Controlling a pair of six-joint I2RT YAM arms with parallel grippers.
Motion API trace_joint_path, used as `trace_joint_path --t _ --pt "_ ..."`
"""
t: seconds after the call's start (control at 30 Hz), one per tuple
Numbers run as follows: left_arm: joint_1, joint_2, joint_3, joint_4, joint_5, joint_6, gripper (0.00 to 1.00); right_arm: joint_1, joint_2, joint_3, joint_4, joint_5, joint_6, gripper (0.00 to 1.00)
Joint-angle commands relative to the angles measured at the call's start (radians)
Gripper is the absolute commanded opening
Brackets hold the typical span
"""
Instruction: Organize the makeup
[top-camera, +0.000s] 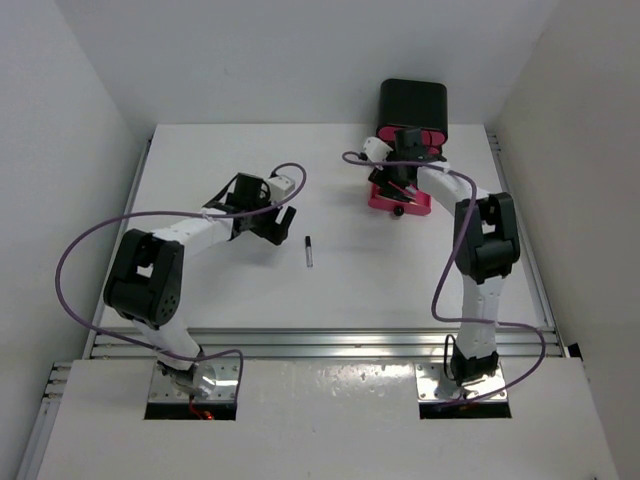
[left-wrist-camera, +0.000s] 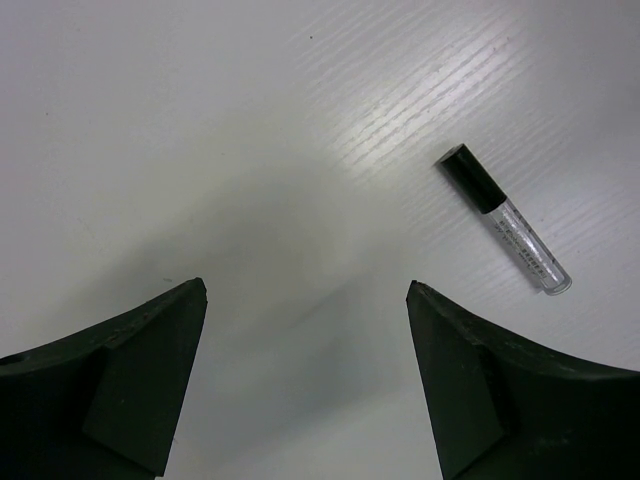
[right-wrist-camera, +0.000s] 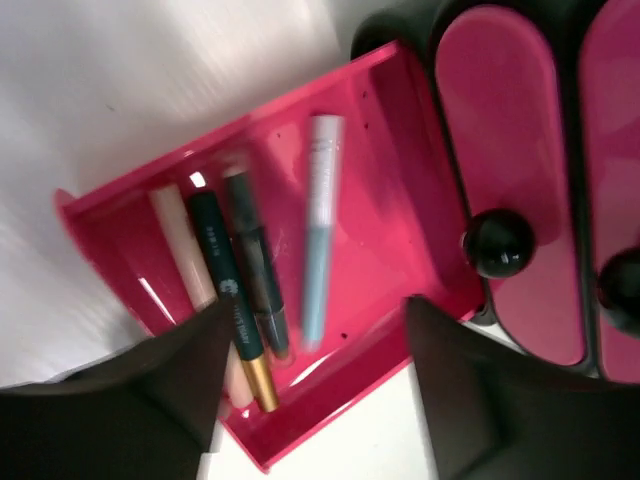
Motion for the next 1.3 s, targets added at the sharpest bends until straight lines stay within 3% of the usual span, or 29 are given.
trace_joint_path --t 0.0,0.27,0.33,0.5,0.6,0.73,0.83,1.03,1.13,1.17,1.2,1.27 --pt "-0.018 0.008 0.043 0.008 0.027 0.018 0.87 0.005 0.006 0.042 0.085 0.095 -0.089 0.73" --pt "-0.053 0.017 0.07 0.008 0.07 0.049 0.95 0.034 -0.162 0.007 0.176 0.277 0.076 0.78" --pt "-0.063 0.029 0.079 0.008 0.09 0.013 1.0 0.05 -0.245 -0.059 0.193 0.324 0.135 0.8" --pt "-0.121 0.067 0.119 0.008 0.102 -0.096 1.0 0.085 -0.497 -0.347 0.17 0.343 0.491 0.8" --pt "-0.179 0.119 0.191 -0.021 0.026 -0.158 1.0 0.108 -0.62 -0.489 0.154 0.338 0.626 0.8" --pt "-0.236 0.234 0.315 -0.202 -0.192 -0.256 1.0 0.124 -0.752 -0.625 0.122 0.384 0.791 0.8" --pt "-0.248 0.305 0.346 -0.314 -0.269 -0.343 0.98 0.121 -0.822 -0.694 0.099 0.387 0.818 0.8" --pt "-0.247 0.305 0.326 -0.336 -0.306 -0.399 0.88 0.118 -0.93 -0.788 0.102 0.401 0.772 0.8" --pt "-0.257 0.343 0.354 -0.336 -0.26 -0.399 0.77 0.108 -0.954 -0.819 0.104 0.412 0.752 0.8" --pt "-0.268 0.359 0.363 -0.336 -0.237 -0.409 0.71 0.108 -0.965 -0.823 0.101 0.419 0.75 0.8" --pt "-0.268 0.376 0.363 -0.336 -0.205 -0.41 0.54 0.105 -0.976 -0.838 0.104 0.43 0.75 0.8" --pt "-0.268 0.397 0.377 -0.345 -0.179 -0.41 0.38 0.096 -0.999 -0.849 0.098 0.433 0.752 0.8"
